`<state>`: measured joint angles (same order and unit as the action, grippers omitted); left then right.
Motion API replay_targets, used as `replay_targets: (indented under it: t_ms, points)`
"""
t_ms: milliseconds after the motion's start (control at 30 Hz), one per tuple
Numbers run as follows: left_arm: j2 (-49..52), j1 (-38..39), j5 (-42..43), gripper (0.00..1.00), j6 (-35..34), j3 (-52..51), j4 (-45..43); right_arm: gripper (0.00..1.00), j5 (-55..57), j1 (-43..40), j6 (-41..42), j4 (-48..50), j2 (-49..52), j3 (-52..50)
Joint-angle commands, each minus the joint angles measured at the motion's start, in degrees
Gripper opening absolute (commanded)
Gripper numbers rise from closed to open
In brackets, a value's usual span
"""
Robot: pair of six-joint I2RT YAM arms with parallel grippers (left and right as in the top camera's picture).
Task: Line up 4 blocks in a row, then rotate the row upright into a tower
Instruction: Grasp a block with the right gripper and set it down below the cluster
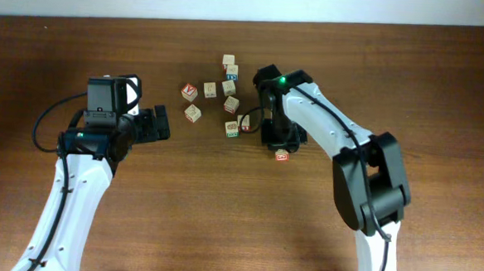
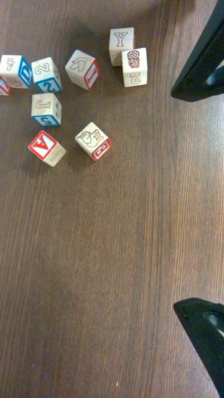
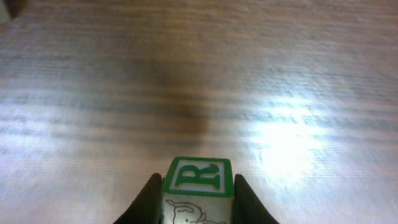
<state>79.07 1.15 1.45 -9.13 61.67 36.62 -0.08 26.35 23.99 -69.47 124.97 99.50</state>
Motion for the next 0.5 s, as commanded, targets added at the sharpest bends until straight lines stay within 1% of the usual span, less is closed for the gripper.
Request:
replay_targets:
  t_ms: [0, 33, 67, 100, 133, 200, 233, 367, 400, 433, 467]
  points:
    - [0.2, -0.2, -0.4, 0.99, -0.7, 0.3, 0.0, 0.17, -0.3, 0.2, -1.1, -1.9, -10.3, 0.6]
    - [0.2, -0.2, -0.4, 0.99, -0.7, 0.3, 0.1, 0.17, -0.3, 0.2, -1.1, -1.9, -12.6, -1.0]
    - [0.2, -0.2, -0.4, 0.99, -0.7, 0.3, 0.1, 0.18, -0.4, 0.2, -1.0, -0.7, -15.1, -5.9]
    - [0.2, -0.2, -0.4, 0.99, -0.7, 0.3, 0.1, 0.17, -0.7, 0.3, -0.6, 3.1, -16.5, -12.2]
    - [0.2, -0.2, -0.4, 0.99, -0.7, 0.3, 0.2, 0.17, -1.0, 0.3, 0.3, 9.6, -17.5, -20.4]
    - [0.2, -0.2, -0.4, 0.99, -0.7, 0.3, 0.1, 0.19, -1.0, 0.2, 0.3, 19.6, -17.6, -30.7]
    - [0.2, -0.2, -0.4, 0.99, -0.7, 0.3, 0.2, 0.23, -1.0, 0.2, 0.4, 19.8, -17.6, -30.7]
    - [0.2, -0.2, -0.4, 0.99, -0.7, 0.3, 0.2, 0.49, -1.0, 0.2, 0.4, 19.5, -17.6, -30.6]
    - [0.2, -0.2, -0.4, 0.99, -0.7, 0.3, 0.2, 0.52, -1.0, 0.2, 0.4, 19.1, -17.6, -30.0]
    - [0.2, -0.2, -0.4, 0.99, -0.7, 0.3, 0.2, 0.62, -0.2, 0.2, -1.3, 17.6, -17.6, -25.3]
    - [0.2, -0.2, -0.4, 0.99, -0.7, 0.3, 0.2, 0.66, 1.0, 0.2, -3.0, 15.6, -17.6, -20.4]
